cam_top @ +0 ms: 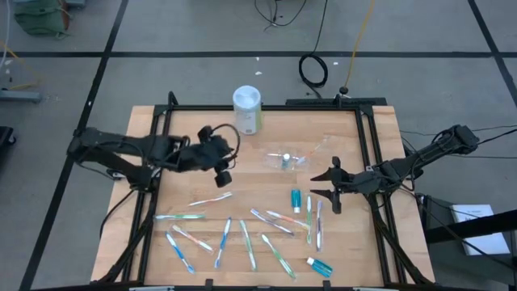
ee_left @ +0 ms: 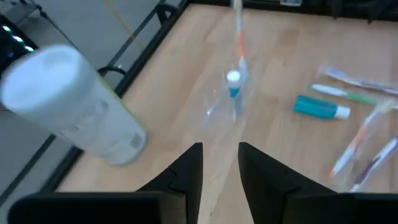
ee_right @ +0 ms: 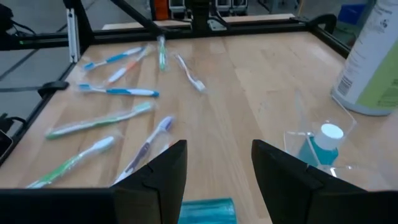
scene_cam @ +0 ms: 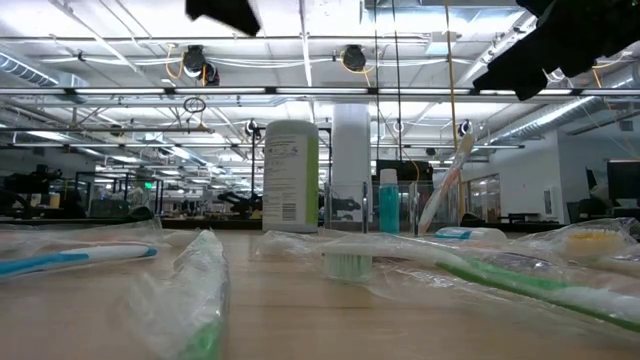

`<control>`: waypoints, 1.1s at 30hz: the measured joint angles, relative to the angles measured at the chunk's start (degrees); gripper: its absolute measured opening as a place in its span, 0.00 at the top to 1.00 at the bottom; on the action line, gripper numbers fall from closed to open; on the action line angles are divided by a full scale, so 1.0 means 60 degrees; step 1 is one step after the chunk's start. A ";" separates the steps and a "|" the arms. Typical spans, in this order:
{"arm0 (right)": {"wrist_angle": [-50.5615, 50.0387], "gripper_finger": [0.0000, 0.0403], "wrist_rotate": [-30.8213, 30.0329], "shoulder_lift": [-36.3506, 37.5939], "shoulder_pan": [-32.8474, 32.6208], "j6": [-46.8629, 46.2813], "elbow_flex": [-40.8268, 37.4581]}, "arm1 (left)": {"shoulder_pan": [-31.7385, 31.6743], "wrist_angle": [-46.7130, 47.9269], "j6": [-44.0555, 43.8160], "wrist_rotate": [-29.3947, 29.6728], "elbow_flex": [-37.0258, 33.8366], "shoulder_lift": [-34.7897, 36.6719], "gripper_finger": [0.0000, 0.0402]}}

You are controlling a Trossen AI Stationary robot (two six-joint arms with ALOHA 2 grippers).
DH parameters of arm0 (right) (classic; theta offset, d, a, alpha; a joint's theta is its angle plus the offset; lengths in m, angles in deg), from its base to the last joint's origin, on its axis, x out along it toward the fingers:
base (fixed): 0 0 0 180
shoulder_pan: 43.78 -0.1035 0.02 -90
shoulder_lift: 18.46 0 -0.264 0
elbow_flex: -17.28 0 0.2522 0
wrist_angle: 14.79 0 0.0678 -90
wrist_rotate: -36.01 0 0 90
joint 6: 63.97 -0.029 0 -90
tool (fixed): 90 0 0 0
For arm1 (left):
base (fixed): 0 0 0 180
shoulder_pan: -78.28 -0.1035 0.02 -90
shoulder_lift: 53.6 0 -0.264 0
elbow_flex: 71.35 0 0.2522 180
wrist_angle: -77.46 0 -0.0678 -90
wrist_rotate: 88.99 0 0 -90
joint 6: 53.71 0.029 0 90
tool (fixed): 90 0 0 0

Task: Pick & Place toothbrushing station
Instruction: Put the blue mouthwash into the transparent organizer

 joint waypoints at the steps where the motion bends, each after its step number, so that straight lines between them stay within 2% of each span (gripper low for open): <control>1: -0.0013 0.58 0.0003 0.0000 -0.0011 0.0004 0.0000 | 0.0033 -0.0632 -0.0057 -0.0122 -0.0554 0.0202 0.73; 4: 0.0000 0.58 0.0005 0.0000 -0.0018 0.0012 0.0000 | 0.0109 -0.2399 -0.0311 -0.0817 -0.2224 0.0860 0.73; 7: 0.0069 0.58 -0.0002 -0.0004 -0.0013 0.0029 0.0000 | 0.0218 -0.4004 -0.0323 -0.1110 -0.3526 0.1309 0.73; 12: 0.0792 0.58 -0.0011 -0.0003 0.0008 0.0349 0.0000 | 0.0322 -0.4899 -0.0281 -0.1031 -0.4707 0.1908 0.73; 18: 0.1693 0.58 -0.0015 -0.0004 0.0007 0.1370 0.0000 | 0.0325 -0.5103 -0.0527 -0.1032 -0.4879 0.2078 0.73; 33: 0.1996 0.58 -0.0015 -0.0004 0.0007 0.1261 0.0000 | 0.0606 -0.5466 -0.0311 -0.1255 -0.4883 0.2074 0.73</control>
